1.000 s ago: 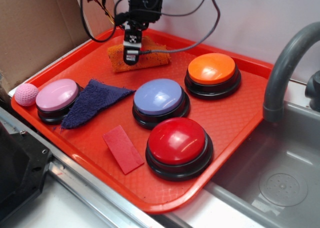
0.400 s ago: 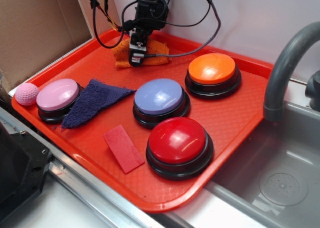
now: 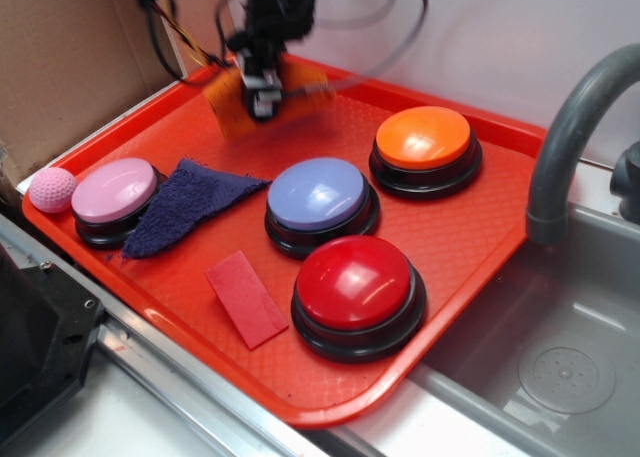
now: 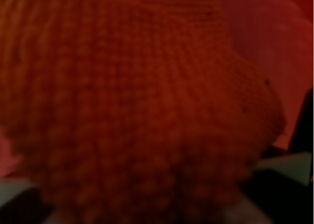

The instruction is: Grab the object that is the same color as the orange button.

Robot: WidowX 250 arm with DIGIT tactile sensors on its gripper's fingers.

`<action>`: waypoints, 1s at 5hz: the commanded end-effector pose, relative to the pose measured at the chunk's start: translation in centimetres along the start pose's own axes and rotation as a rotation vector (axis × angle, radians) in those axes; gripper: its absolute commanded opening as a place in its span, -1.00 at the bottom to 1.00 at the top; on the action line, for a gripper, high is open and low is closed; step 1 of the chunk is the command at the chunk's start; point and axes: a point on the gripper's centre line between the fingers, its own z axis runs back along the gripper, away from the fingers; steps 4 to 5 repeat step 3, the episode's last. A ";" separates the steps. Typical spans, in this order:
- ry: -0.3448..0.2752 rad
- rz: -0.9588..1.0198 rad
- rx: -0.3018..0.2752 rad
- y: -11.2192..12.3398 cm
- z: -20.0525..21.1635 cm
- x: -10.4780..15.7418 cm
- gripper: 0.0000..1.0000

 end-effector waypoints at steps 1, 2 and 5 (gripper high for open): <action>-0.202 0.218 0.004 -4.4 8.8 -6.0 -0.96; -0.214 0.221 0.011 -6.3 10.6 -8.4 -0.97; -0.197 0.129 -0.011 -7.2 10.7 -8.7 -1.00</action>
